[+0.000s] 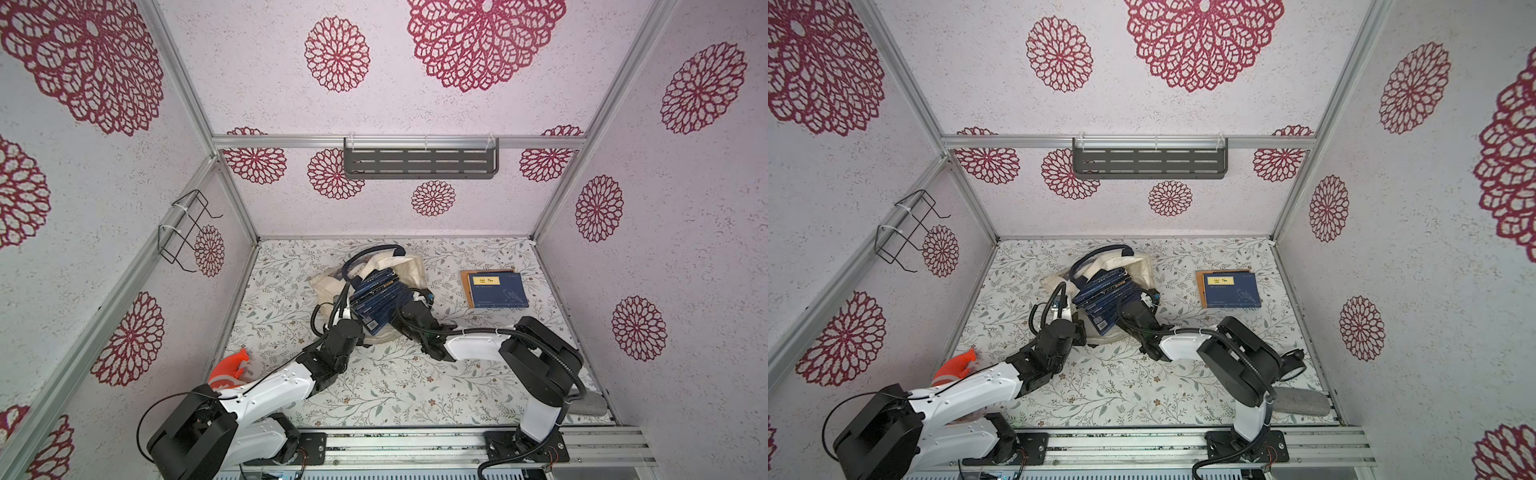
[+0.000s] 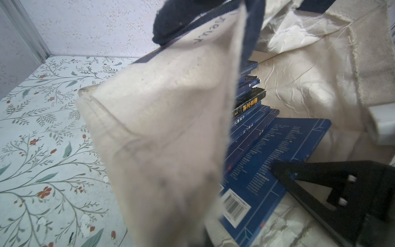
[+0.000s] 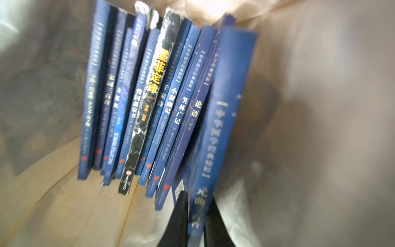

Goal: Take out the books from the canvas bag
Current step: Pick up the book from the canvas bag.

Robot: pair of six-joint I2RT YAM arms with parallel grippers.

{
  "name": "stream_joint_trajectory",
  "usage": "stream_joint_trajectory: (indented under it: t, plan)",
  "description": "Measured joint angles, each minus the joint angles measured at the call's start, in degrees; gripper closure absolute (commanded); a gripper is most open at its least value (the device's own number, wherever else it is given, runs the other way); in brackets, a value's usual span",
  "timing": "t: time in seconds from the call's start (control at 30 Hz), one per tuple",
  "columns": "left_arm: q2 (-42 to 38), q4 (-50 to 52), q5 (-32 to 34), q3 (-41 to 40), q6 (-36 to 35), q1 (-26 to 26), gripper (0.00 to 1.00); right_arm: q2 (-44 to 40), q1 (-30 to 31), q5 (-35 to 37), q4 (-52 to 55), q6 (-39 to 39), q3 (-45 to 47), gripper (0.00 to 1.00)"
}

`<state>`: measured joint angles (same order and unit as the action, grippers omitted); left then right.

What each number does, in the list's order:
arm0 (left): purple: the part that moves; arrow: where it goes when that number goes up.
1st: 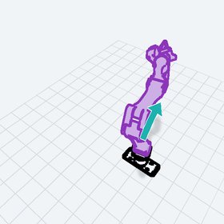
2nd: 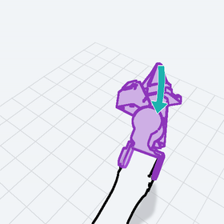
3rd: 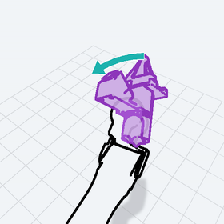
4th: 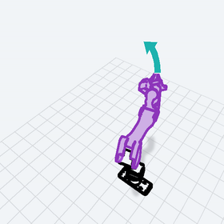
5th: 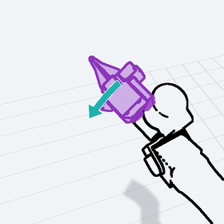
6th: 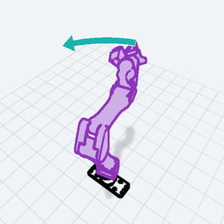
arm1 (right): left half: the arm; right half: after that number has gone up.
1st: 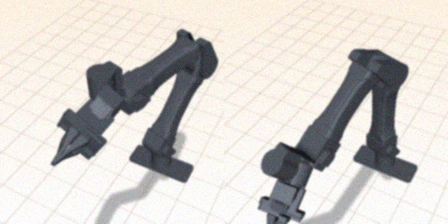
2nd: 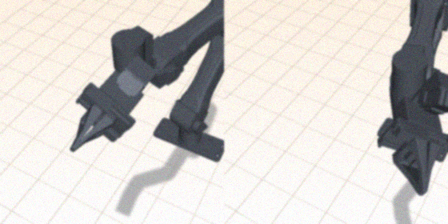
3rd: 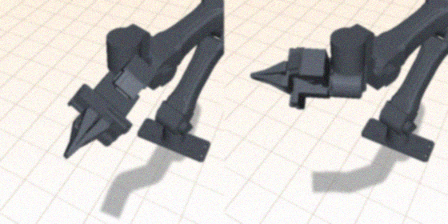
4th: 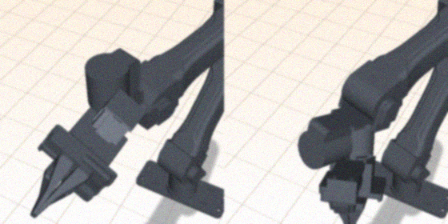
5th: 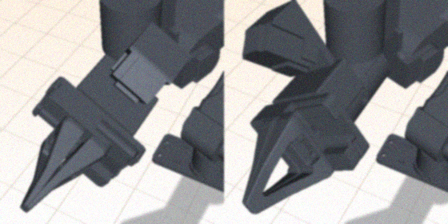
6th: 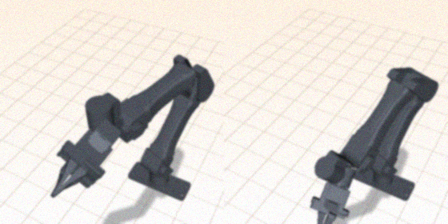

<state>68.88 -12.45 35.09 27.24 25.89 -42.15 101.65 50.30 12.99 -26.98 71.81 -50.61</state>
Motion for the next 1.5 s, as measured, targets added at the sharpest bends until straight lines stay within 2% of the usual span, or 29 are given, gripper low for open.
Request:
stream_joint_trajectory:
  t: [0.1,0.2,0.27,0.37,0.53,0.6,0.8,0.93,1.17,1.5]
  plan:
    - [0.04,-0.07,0.07,0.0,0.0,-0.04,1.0,-1.6,0.04,0.26,0.37,-0.24,1.11,0.82]
    - [0.09,-0.09,0.15,0.0,-0.2,-0.2,1.0,-1.7,0.09,0.39,0.31,-1.57,1.57,0.67]
    - [0.13,-0.04,0.15,0.0,-0.26,-0.46,1.0,-1.7,0.11,0.37,0.0,-2.4,1.6,0.61]
    - [0.17,-0.02,0.15,0.0,-0.39,-0.68,1.0,-1.51,0.11,0.33,-0.2,-2.91,1.57,0.55]
    - [0.31,0.0,0.13,0.0,-0.44,-0.68,1.0,0.83,0.15,0.17,-1.99,-2.73,1.11,0.54]
    - [0.42,-0.02,0.13,0.0,-0.44,-0.68,1.0,2.27,0.15,-0.13,-2.4,-2.6,0.74,0.59]
    - [0.59,0.0,0.04,0.0,-0.44,-0.72,1.0,4.11,0.13,-1.18,-3.32,-0.66,0.42,0.85]
    - [1.01,-0.02,0.0,0.0,-0.44,-0.72,1.0,3.08,0.02,-1.2,-3.69,0.42,0.85,0.96]
    - [1.01,0.31,0.39,0.15,-0.44,-0.72,1.0,-4.81,0.04,-1.27,-1.03,-0.44,5.95,1.0]
    - [1.42,0.81,0.79,0.74,-0.44,-0.87,1.0,-22.86,-0.13,-0.66,5.42,-5.66,12.0,1.0]
